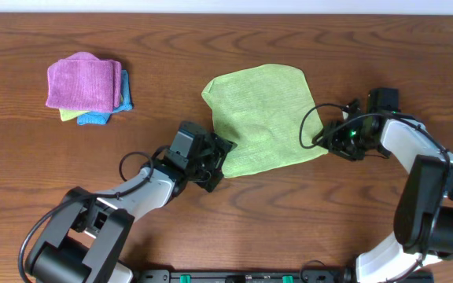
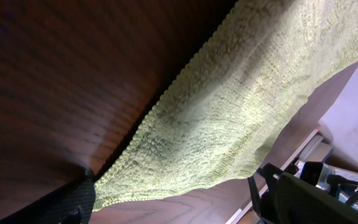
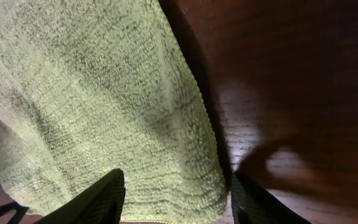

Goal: Fold the cloth
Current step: 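Grasp the near edge corners with left and right grippers, then lift the near edge with both grippers and fold it away over the cloth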

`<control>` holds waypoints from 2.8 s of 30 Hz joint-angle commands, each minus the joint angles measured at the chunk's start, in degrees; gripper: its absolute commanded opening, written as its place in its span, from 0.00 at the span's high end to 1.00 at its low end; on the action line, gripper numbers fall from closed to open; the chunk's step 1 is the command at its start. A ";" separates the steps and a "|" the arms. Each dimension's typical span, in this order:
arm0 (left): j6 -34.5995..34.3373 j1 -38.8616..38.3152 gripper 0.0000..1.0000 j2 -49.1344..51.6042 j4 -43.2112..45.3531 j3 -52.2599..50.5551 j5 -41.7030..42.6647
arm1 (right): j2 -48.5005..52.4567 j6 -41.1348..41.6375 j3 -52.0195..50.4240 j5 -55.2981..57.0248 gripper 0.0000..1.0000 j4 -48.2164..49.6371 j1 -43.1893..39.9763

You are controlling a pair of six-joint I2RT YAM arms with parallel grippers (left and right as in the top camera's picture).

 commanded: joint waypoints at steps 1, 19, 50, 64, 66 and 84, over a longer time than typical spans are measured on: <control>0.57 -0.96 0.12 2.25 -1.38 -0.92 -2.75 | 0.42 0.66 -0.20 -0.24 0.44 0.42 0.33; 1.09 -1.64 0.69 5.35 -0.70 -0.92 -1.25 | 0.42 1.27 -0.20 -0.20 0.50 0.85 0.33; 17.25 6.51 0.94 5.29 5.33 -0.72 14.67 | -3.37 1.64 -0.20 4.31 0.99 -7.50 1.97; 21.31 8.87 0.94 5.29 0.44 -0.72 26.14 | -9.81 1.64 -0.20 4.70 0.99 -15.89 2.05; 22.10 8.87 0.94 5.27 -0.59 -0.72 27.67 | -10.36 1.44 -0.20 4.72 0.98 -17.05 2.23; 21.81 9.64 0.94 -0.07 -2.49 -0.31 31.28 | -18.16 1.75 -0.20 8.52 0.99 -19.82 6.12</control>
